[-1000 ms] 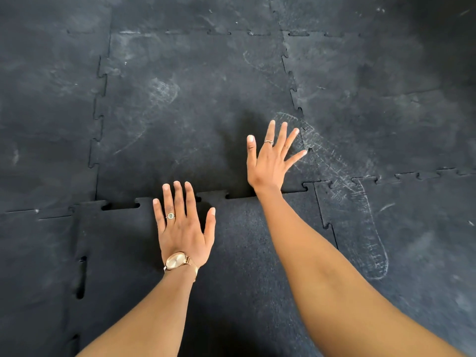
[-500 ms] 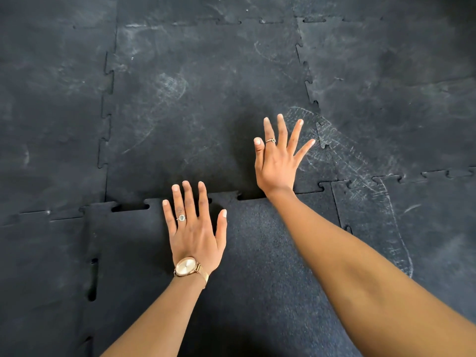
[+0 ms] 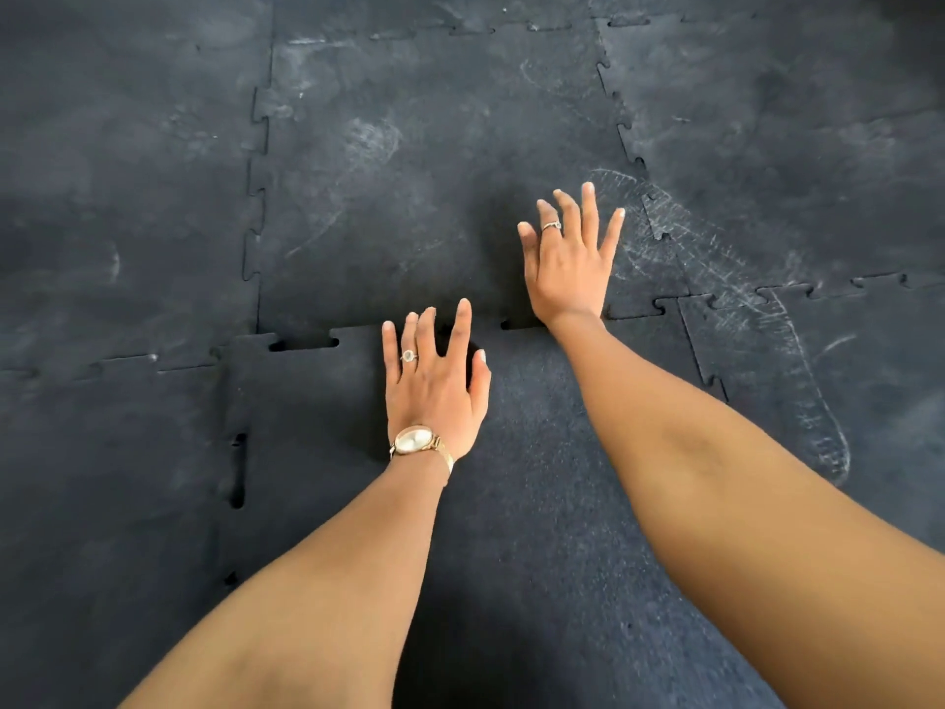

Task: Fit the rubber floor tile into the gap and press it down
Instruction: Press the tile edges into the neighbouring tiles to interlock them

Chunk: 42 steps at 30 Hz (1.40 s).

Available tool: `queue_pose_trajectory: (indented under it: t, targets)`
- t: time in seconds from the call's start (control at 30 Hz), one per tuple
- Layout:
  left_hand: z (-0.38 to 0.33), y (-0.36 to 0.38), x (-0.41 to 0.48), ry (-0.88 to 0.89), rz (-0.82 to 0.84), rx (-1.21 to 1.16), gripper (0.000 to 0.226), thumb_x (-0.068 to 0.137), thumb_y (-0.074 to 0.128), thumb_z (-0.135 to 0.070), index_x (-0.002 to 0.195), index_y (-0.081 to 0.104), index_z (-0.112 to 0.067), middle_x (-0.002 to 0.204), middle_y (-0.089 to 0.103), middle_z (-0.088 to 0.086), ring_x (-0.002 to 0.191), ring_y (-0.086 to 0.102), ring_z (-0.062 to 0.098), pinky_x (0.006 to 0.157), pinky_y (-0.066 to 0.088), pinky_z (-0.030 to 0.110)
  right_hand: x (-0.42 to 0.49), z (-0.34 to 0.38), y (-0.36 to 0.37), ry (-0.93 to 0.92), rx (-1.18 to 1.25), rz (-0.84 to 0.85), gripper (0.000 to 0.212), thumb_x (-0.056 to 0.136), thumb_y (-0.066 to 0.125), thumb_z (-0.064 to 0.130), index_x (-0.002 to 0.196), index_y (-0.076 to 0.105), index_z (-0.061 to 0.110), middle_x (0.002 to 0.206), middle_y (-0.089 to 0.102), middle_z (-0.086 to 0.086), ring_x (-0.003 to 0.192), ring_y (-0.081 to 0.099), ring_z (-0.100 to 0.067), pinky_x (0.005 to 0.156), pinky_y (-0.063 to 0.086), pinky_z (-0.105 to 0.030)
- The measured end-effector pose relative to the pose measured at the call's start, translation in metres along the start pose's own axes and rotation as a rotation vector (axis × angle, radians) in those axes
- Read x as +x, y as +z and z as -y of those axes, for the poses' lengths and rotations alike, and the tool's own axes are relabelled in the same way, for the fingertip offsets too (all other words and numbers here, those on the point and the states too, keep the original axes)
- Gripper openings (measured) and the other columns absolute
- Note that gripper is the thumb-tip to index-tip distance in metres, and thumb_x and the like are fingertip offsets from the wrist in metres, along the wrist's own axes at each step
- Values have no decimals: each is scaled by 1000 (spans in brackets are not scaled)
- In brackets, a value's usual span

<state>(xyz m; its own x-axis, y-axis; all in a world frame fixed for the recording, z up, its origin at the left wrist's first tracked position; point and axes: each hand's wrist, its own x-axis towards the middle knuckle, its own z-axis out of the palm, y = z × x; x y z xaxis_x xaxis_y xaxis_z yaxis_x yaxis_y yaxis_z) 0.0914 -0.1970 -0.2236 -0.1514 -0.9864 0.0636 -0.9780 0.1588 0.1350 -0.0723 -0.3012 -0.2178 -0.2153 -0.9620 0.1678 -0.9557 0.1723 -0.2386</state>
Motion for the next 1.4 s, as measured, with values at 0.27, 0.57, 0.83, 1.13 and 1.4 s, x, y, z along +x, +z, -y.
queue_pose_trajectory:
  t: [0.27,0.57,0.83,1.13,1.4]
  targets:
    - [-1,-9,-7,2,-9,-43,58,101,30,-40,149,30,-7,123,49,16,118,46,34,117,23,42,-43,-22,-2,156,-5,201,66,102,14,49,155,9,10,164,4,-3,149,-13,-24,118,-11,-55]
    - [-1,-20,4,21,68,44,57,101,32,-42,146,35,-8,125,49,16,117,46,33,108,33,40,-49,-23,-3,93,-128,243,64,100,4,52,156,3,20,164,-3,-3,148,-19,-27,112,-12,-66]
    - [-6,6,-10,-41,-87,-61,56,99,34,-37,145,41,-6,150,38,22,144,28,38,120,19,47,-38,-28,6,-90,-248,250,65,96,-2,55,154,-7,26,163,-13,-1,145,-25,-33,105,-16,-72]
    - [-4,-4,-4,-20,98,23,62,100,25,-41,152,25,-7,160,21,14,150,11,32,122,3,45,-36,-25,-2,-52,-232,311,66,96,0,57,154,-6,27,163,-11,-1,145,-24,-35,109,-9,-71]
    - [57,-28,-3,60,55,103,78,97,22,-59,154,13,-8,163,0,16,150,-6,30,123,0,44,-38,-26,-3,-65,-219,293,66,97,0,55,154,-8,23,163,-12,0,145,-26,-31,112,-11,-67]
